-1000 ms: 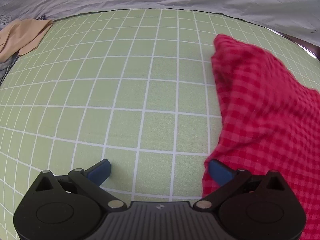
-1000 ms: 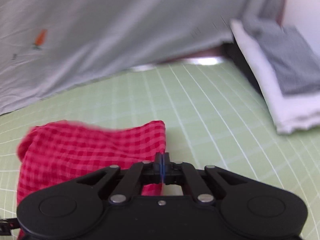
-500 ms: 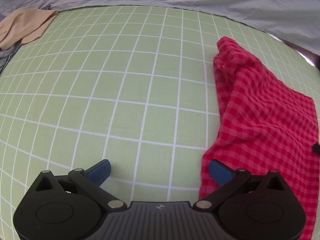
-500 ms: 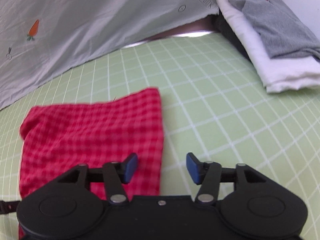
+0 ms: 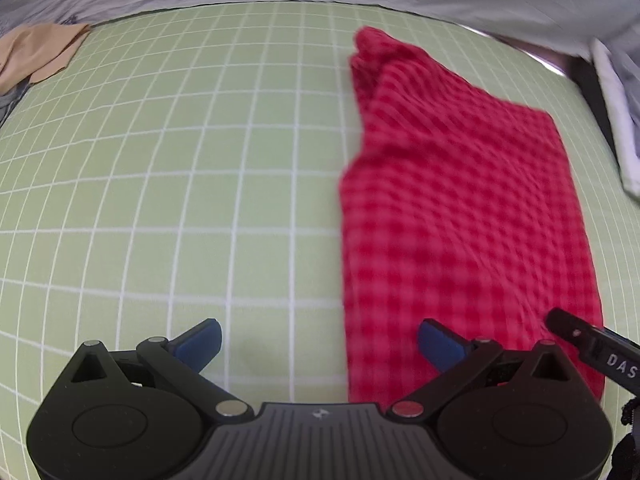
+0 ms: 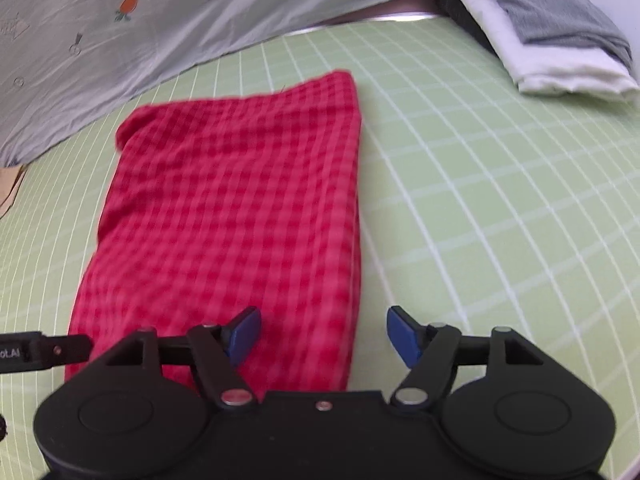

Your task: Fold clothes

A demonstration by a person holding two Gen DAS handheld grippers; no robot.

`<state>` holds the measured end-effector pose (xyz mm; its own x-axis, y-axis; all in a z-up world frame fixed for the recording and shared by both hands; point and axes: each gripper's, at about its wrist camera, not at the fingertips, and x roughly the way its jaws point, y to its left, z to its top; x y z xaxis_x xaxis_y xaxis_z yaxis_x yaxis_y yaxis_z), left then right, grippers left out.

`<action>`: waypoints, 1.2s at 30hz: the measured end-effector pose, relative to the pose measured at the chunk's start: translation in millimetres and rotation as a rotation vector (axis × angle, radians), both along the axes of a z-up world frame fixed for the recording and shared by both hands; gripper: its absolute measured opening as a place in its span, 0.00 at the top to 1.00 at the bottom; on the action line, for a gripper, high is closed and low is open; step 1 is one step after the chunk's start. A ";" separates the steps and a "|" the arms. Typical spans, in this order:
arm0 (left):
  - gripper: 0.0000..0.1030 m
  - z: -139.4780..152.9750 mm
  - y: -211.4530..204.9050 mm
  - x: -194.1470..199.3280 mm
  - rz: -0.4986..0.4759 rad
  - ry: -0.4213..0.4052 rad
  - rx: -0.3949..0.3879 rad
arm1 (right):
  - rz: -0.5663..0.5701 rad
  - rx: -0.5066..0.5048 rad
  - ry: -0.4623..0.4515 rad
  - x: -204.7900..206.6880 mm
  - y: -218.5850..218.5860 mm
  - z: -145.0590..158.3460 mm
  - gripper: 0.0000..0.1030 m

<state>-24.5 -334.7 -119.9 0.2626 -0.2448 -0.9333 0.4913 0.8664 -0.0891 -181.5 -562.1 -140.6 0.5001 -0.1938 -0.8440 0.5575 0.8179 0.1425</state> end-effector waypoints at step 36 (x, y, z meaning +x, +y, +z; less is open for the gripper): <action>0.85 35.2 44.0 -50.3 -0.130 0.211 -0.426 | 0.179 0.217 -0.158 -53.7 29.3 48.2 0.92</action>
